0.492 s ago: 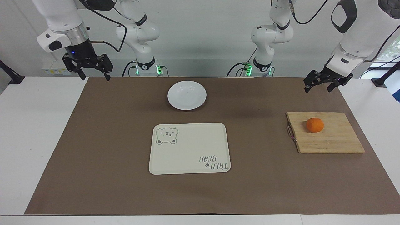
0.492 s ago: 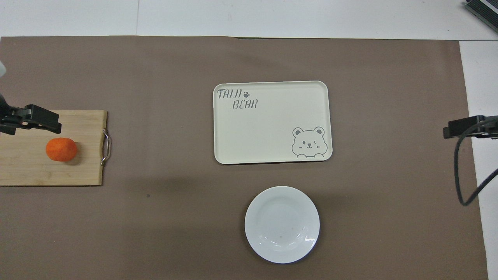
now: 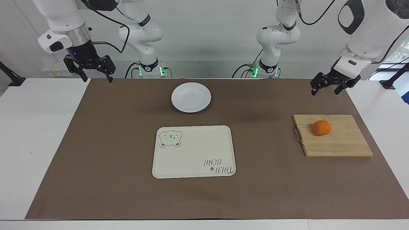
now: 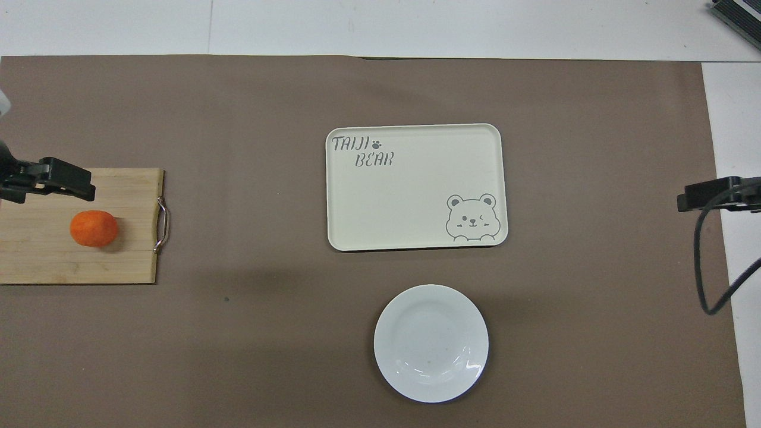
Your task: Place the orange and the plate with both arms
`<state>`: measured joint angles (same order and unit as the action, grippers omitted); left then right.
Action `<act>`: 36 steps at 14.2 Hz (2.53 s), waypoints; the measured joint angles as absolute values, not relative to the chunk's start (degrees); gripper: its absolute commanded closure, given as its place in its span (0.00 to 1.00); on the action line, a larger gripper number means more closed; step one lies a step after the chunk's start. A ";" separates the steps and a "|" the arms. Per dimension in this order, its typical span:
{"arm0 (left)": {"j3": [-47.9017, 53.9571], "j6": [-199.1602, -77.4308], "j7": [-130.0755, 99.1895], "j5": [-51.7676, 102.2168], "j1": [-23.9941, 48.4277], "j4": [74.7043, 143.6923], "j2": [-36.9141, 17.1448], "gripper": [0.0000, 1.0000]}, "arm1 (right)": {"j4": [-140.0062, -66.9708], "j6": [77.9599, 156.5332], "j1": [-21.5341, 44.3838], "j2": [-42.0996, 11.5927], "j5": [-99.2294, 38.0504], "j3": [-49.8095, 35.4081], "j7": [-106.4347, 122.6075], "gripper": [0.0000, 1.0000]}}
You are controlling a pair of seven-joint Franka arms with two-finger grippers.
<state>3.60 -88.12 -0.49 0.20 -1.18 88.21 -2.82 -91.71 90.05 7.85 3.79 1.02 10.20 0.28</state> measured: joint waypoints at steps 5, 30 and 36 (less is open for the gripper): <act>3.38 -90.77 1.54 0.20 -1.23 89.99 -2.87 0.00 | -91.71 90.05 7.85 3.79 1.02 10.20 0.28 0.00; 2.44 -118.89 14.77 0.29 -13.40 109.34 -13.00 0.00 | -91.71 90.05 7.85 3.79 1.02 10.20 0.28 0.00; 2.64 -121.11 10.85 0.31 -13.46 113.79 -12.83 0.00 | -91.71 90.05 7.85 3.79 1.02 10.20 0.28 0.00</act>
<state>2.64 -121.11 10.85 0.31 -13.46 113.79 -12.83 -91.71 90.05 7.85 3.79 1.02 10.20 0.28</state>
